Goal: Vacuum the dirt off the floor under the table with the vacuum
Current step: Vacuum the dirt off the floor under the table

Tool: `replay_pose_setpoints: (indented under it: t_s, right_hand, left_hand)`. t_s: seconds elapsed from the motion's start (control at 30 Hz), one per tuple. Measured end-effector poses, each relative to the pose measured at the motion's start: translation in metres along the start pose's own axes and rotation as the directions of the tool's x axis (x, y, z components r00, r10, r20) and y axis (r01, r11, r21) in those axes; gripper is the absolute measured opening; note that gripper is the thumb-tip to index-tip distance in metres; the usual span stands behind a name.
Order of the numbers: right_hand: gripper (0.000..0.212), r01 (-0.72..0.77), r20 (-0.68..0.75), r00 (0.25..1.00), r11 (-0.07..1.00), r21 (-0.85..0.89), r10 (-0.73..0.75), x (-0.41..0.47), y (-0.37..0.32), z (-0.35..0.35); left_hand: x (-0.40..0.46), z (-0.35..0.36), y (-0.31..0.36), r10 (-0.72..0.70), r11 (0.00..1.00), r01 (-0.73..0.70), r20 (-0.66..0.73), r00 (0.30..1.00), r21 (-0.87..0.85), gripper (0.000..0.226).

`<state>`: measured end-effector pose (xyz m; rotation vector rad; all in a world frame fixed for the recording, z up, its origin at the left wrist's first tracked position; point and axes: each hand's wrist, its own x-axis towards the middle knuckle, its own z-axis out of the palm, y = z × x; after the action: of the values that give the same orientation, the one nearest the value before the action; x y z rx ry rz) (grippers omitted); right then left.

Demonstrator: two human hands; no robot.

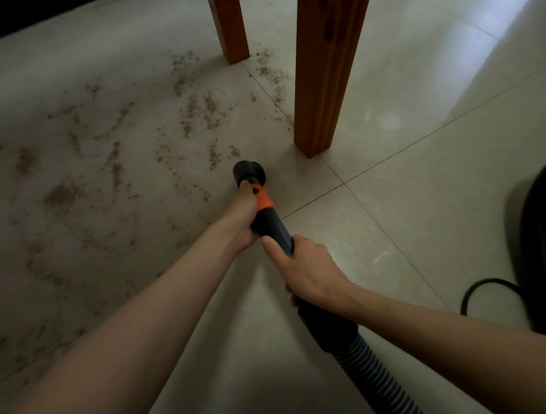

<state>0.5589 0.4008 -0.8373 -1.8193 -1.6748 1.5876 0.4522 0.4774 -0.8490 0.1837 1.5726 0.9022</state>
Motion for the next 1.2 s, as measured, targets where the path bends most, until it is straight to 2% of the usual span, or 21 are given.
replay_pose_setpoints:
  t_s: [0.33,0.6,0.73,1.0,1.2]
  right_hand:
    - [0.049,-0.067,-0.142,0.988,0.997,-0.050,0.059,-0.022,0.027,-0.029]
    - [0.047,-0.085,-0.126,0.989,0.996,-0.031,0.081,-0.028,0.029,-0.035]
    - [0.046,-0.055,-0.092,0.995,0.997,-0.061,0.050,-0.020,0.016,-0.022]
    - [0.052,0.030,-0.014,0.999,0.992,-0.121,-0.032,0.008,-0.011,0.015]
    - [0.058,0.100,0.039,0.995,0.973,-0.207,-0.094,0.035,-0.029,0.036]
  left_hand:
    - [-0.017,0.048,-0.020,-0.049,0.998,0.043,0.112,0.993,0.052,0.052]
    - [-0.023,0.050,-0.023,-0.068,0.996,0.058,0.162,0.984,0.066,0.050]
    - [-0.019,0.033,-0.014,-0.067,0.998,0.067,0.113,0.991,0.006,0.047]
    - [-0.001,-0.017,0.007,0.000,0.998,0.000,-0.004,1.000,-0.070,0.058]
    - [0.017,-0.047,0.024,0.047,0.993,-0.055,-0.076,0.996,-0.104,0.049]
